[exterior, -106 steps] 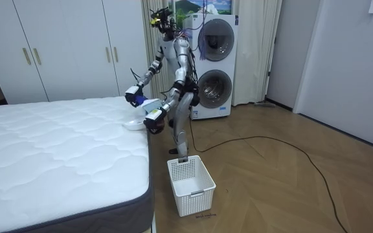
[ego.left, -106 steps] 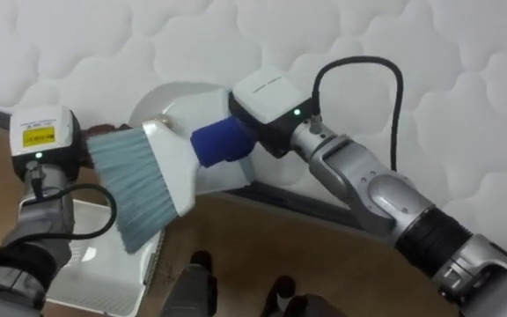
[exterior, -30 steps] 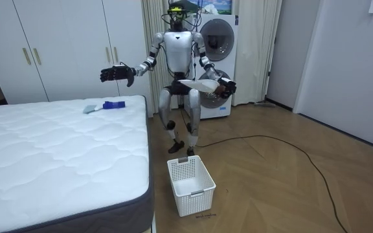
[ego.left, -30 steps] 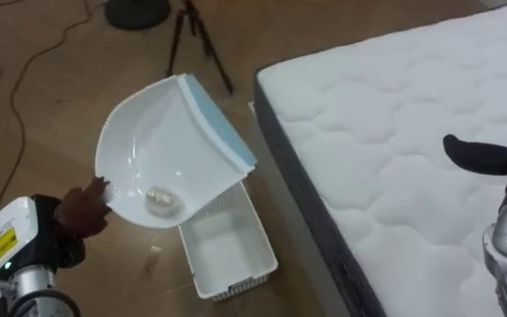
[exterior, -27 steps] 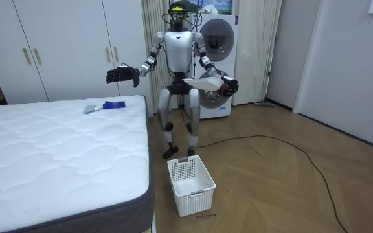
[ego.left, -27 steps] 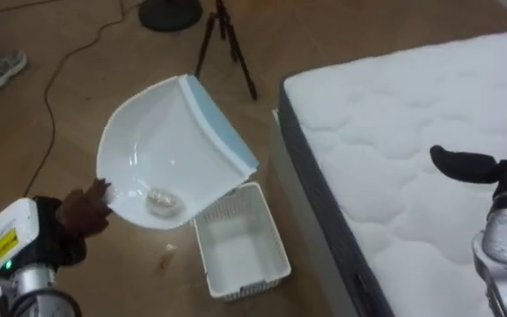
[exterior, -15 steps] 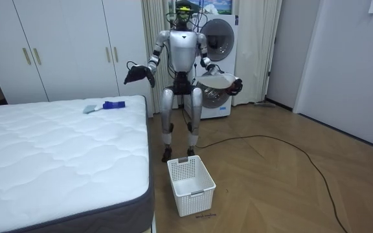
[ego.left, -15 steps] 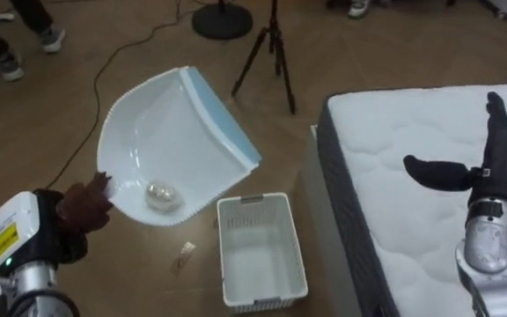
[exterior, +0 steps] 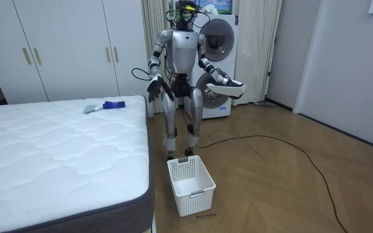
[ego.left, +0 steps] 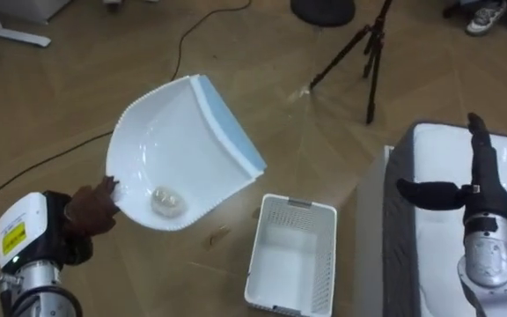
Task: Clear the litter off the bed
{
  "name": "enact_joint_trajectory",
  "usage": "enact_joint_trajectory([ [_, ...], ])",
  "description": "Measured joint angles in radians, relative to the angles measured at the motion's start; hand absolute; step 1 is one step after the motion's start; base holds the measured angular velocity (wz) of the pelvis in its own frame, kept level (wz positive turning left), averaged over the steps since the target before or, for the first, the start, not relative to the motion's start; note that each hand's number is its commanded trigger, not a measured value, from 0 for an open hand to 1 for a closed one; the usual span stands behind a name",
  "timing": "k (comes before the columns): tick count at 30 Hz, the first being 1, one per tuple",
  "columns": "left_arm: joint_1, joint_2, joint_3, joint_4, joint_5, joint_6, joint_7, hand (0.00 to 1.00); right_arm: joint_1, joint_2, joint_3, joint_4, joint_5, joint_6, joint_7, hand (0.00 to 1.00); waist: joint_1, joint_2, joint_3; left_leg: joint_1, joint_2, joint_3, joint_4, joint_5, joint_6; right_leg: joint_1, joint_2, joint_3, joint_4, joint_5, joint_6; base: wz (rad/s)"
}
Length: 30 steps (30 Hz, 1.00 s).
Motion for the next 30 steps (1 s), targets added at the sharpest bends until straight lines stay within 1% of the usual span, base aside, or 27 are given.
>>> enact_joint_trajectory([
  [1,-0.002,0.004,0.0,0.006,0.001,0.0,0.001,1.0,0.0,-0.002,0.0,0.0,-0.004,-0.002,0.005,0.0,0.0,0.0,0.0001,-0.006,0.0,-0.001,0.014,-0.008,-0.001,-0.009,-0.001,0.0,0.02,-0.013,0.001,0.0],
  [2,-0.004,0.009,-0.001,0.012,0.002,0.001,0.001,1.0,0.0,-0.008,0.001,0.0,-0.017,-0.005,0.009,0.0,0.008,0.001,0.0003,-0.024,0.001,0.001,0.05,-0.027,-0.003,-0.029,-0.002,0.007,0.059,-0.036,0.0,0.0],
  [3,-0.014,0.009,-0.003,0.019,0.005,0.004,0.002,1.0,-0.002,-0.016,0.001,0.005,-0.022,-0.009,0.009,0.0,0.017,0.005,0.0036,-0.043,0.007,0.006,0.095,-0.047,-0.007,-0.039,0.001,0.01,0.083,-0.058,-0.003,0.0],
  [4,-0.017,0.009,-0.004,0.023,0.007,0.004,0.002,1.0,-0.006,-0.016,0.002,0.015,-0.024,-0.012,0.009,0.0,0.019,0.008,0.0059,-0.051,0.012,0.006,0.116,-0.054,-0.01,-0.042,0.004,0.011,0.096,-0.065,-0.004,0.0],
  [6,-0.022,0.016,-0.003,0.056,0.027,0.004,0.007,1.0,-0.01,-0.021,0.003,0.042,-0.032,-0.025,0.01,0.0,0.022,0.013,0.0082,-0.079,0.021,0.014,0.179,-0.073,-0.02,-0.059,0.005,0.017,0.152,-0.099,-0.01,0.07],
  [7,-0.022,0.019,-0.004,0.067,0.028,0.004,0.01,1.0,-0.012,-0.023,0.004,0.053,-0.037,-0.032,0.009,0.0,0.021,0.014,0.0082,-0.079,0.022,0.018,0.179,-0.08,-0.02,-0.066,0.005,0.021,0.166,-0.108,-0.011,0.09],
  [8,-0.023,0.022,-0.005,0.087,0.027,0.004,0.018,1.0,-0.018,-0.031,0.007,0.074,-0.038,-0.044,0.009,0.0,0.015,0.023,0.0132,-0.08,0.028,0.022,0.17,-0.101,-0.016,-0.079,0.007,0.017,0.182,-0.118,-0.015,0.0],
  [9,-0.022,0.025,-0.005,0.099,0.027,0.004,0.022,1.0,-0.02,-0.032,0.009,0.096,-0.036,-0.053,0.009,0.0,0.017,0.02,0.0143,-0.092,0.026,0.031,0.168,-0.098,-0.018,-0.105,-0.005,0.017,0.202,-0.124,-0.021,0.0],
  [11,-0.023,0.029,-0.014,0.136,0.027,0.004,0.027,1.0,-0.022,-0.031,0.023,0.125,-0.037,-0.053,0.009,0.0,0.014,0.026,0.0149,-0.104,0.025,0.034,0.16,-0.089,-0.023,-0.123,-0.011,0.019,0.206,-0.126,-0.025,-0.04],
  [12,-0.029,0.04,-0.026,0.156,0.027,0.003,0.027,1.0,-0.024,-0.031,0.039,0.149,-0.038,-0.053,0.009,0.0,0.006,0.026,0.0148,-0.115,0.022,0.033,0.148,-0.079,-0.026,-0.133,-0.012,0.019,0.206,-0.125,-0.028,0.07],
  [13,-0.034,0.045,-0.026,0.161,0.028,0.003,0.027,1.0,-0.027,-0.03,0.044,0.159,-0.04,-0.053,0.01,0.0,-0.001,0.026,0.0148,-0.123,0.019,0.033,0.143,-0.073,-0.028,-0.141,-0.013,0.018,0.205,-0.124,-0.029,0.21],
  [14,-0.05,0.057,-0.027,0.17,0.027,0.001,0.028,1.0,-0.038,-0.029,0.045,0.18,-0.067,-0.054,0.01,0.0,-0.013,0.028,0.0143,-0.143,0.019,0.032,0.14,-0.064,-0.03,-0.163,-0.017,0.009,0.207,-0.123,-0.032,0.21],
  [15,-0.077,0.074,-0.029,0.187,0.026,-0.005,0.028,1.0,-0.054,-0.029,0.046,0.2,-0.085,-0.062,0.01,0.0,-0.022,0.03,0.0158,-0.164,0.019,0.032,0.138,-0.056,-0.032,-0.182,-0.019,0.004,0.21,-0.121,-0.037,0.2],
  [16,-0.093,0.086,-0.035,0.197,0.026,-0.005,0.028,1.0,-0.064,-0.029,0.046,0.212,-0.09,-0.066,0.01,0.0,-0.027,0.032,0.0153,-0.174,0.019,0.033,0.138,-0.053,-0.033,-0.19,-0.02,0.001,0.21,-0.12,-0.039,0.24],
  [18,-0.166,0.135,-0.069,0.232,0.048,-0.01,0.028,1.0,-0.081,-0.029,0.048,0.233,-0.113,-0.072,0.01,0.0,-0.05,0.039,0.0163,-0.194,0.018,0.036,0.127,-0.038,-0.033,-0.201,-0.027,-0.019,0.199,-0.117,-0.042,0.3],
  [19,-0.182,0.147,-0.075,0.234,0.056,-0.011,0.028,1.0,-0.081,-0.029,0.05,0.233,-0.114,-0.072,0.01,0.0,-0.052,0.04,0.0172,-0.197,0.019,0.037,0.125,-0.037,-0.033,-0.203,-0.027,-0.022,0.197,-0.117,-0.042,0.17],
  [21,-0.233,0.196,-0.113,0.261,0.089,-0.022,0.038,1.0,-0.082,-0.029,0.075,0.232,-0.116,-0.076,0.027,0.0,-0.062,0.053,0.0185,-0.206,0.022,0.046,0.126,-0.037,-0.032,-0.207,-0.03,-0.029,0.199,-0.117,-0.042,0.06],
  [22,-0.244,0.209,-0.128,0.269,0.089,-0.021,0.043,1.0,-0.082,-0.029,0.083,0.232,-0.116,-0.079,0.031,0.0,-0.066,0.057,0.0182,-0.209,0.023,0.047,0.127,-0.037,-0.032,-0.208,-0.031,-0.031,0.2,-0.116,-0.041,0.05],
  [23,-0.269,0.226,-0.156,0.274,0.092,-0.016,0.046,1.0,-0.084,-0.03,0.096,0.233,-0.116,-0.082,0.034,0.0,-0.073,0.07,0.0223,-0.218,0.023,0.048,0.133,-0.037,-0.032,-0.213,-0.033,-0.035,0.202,-0.116,-0.041,0.08],
  [24,-0.293,0.237,-0.18,0.278,0.11,-0.015,0.048,1.0,-0.092,-0.03,0.108,0.241,-0.117,-0.082,0.038,0.0,-0.077,0.081,0.0225,-0.23,0.022,0.056,0.134,-0.035,-0.029,-0.227,-0.039,-0.039,0.209,-0.115,-0.039,0.07],
  [25,-0.306,0.241,-0.187,0.282,0.122,-0.016,0.049,1.0,-0.099,-0.03,0.116,0.249,-0.12,-0.082,0.04,0.0,-0.078,0.084,0.0229,-0.234,0.022,0.064,0.132,-0.033,-0.026,-0.237,-0.043,-0.038,0.218,-0.116,-0.039,0.05],
  [26,-0.327,0.244,-0.202,0.29,0.145,-0.015,0.05,1.0,-0.106,-0.03,0.123,0.256,-0.127,-0.082,0.049,0.0,-0.079,0.094,0.0257,-0.242,0.021,0.079,0.13,-0.031,-0.022,-0.248,-0.048,-0.037,0.224,-0.116,-0.039,-0.05],
  [27,-0.334,0.247,-0.211,0.29,0.163,-0.013,0.05,1.0,-0.111,-0.03,0.13,0.261,-0.141,-0.082,0.053,0.0,-0.08,0.097,0.0264,-0.244,0.019,0.096,0.122,-0.027,-0.016,-0.267,-0.058,-0.03,0.238,-0.116,-0.037,-0.05],
  [28,-0.334,0.249,-0.218,0.291,0.168,-0.01,0.05,1.0,-0.113,-0.03,0.133,0.263,-0.146,-0.082,0.054,0.0,-0.081,0.1,0.0269,-0.246,0.016,0.101,0.114,-0.025,-0.014,-0.274,-0.062,-0.03,0.243,-0.117,-0.037,-0.05],
  [29,-0.334,0.252,-0.227,0.291,0.178,-0.006,0.05,1.0,-0.119,-0.03,0.138,0.27,-0.148,-0.082,0.053,0.0,-0.092,0.105,0.0275,-0.257,0.015,0.112,0.109,-0.022,-0.01,-0.291,-0.068,-0.031,0.253,-0.117,-0.037,0.04],
  [30,-0.341,0.262,-0.249,0.291,0.188,0.006,0.05,1.0,-0.137,-0.031,0.146,0.298,-0.163,-0.082,0.053,0.0,-0.101,0.111,0.0285,-0.274,0.014,0.118,0.11,-0.019,-0.007,-0.309,-0.071,-0.03,0.257,-0.117,-0.036,0.06],
])
